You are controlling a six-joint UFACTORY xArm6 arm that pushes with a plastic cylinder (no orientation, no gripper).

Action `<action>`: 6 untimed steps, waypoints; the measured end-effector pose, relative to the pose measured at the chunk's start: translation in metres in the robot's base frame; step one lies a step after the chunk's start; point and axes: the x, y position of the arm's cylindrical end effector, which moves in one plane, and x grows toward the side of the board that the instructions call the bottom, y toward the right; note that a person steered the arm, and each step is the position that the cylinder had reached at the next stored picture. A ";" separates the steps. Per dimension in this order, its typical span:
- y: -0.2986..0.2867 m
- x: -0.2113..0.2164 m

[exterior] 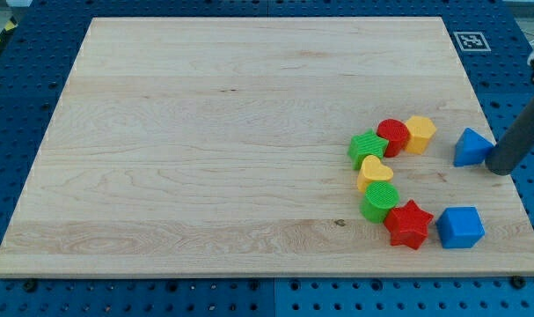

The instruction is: Move the blue triangle closer to the yellow hexagon

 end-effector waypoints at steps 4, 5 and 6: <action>0.008 -0.017; -0.004 -0.017; -0.002 -0.017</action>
